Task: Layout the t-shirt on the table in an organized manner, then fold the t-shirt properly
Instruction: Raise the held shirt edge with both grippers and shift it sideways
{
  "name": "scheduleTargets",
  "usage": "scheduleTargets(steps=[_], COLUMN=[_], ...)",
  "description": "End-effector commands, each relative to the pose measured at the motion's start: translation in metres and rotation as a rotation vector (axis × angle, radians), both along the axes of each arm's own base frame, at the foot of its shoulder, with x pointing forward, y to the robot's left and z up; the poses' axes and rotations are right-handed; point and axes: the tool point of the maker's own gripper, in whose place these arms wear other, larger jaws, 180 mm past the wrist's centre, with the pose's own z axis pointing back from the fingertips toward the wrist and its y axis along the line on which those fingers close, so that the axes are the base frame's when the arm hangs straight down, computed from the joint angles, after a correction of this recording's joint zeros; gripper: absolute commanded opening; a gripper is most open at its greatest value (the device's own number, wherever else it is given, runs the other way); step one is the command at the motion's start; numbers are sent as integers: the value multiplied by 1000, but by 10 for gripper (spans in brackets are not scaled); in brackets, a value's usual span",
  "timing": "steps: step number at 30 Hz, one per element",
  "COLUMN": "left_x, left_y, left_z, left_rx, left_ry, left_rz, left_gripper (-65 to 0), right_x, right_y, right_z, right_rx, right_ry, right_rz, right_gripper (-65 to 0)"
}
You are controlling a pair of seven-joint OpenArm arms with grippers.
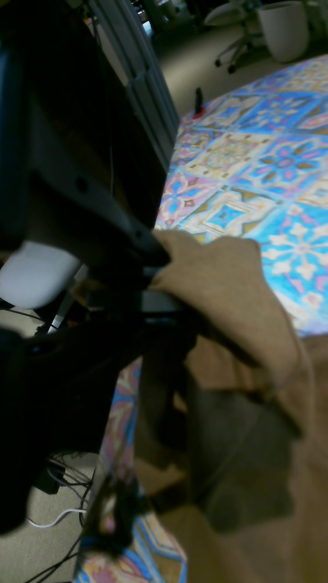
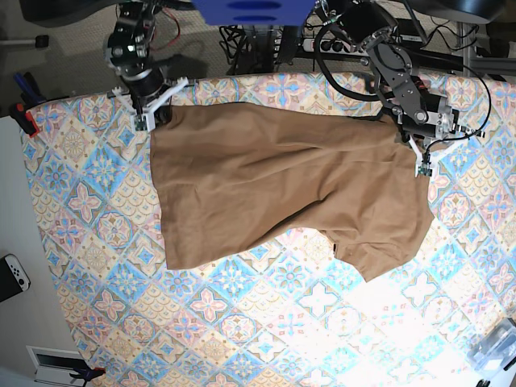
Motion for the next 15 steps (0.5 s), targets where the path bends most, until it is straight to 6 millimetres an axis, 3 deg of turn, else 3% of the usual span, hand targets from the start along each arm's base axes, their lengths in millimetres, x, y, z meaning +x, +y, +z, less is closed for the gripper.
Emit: scheduleTargets(steps=[1, 15], left_x=[3, 4], left_y=[1, -1], left_z=[5, 2], left_rx=[12, 1], left_ry=[-19, -14], left_rz=[6, 4], left_gripper=[-650, -650], right_x=[14, 34], right_y=[1, 1], right_z=[16, 42], right_rx=[8, 22], right_ry=[-81, -264], right_rz=[-2, -11], right_gripper=[-650, -650])
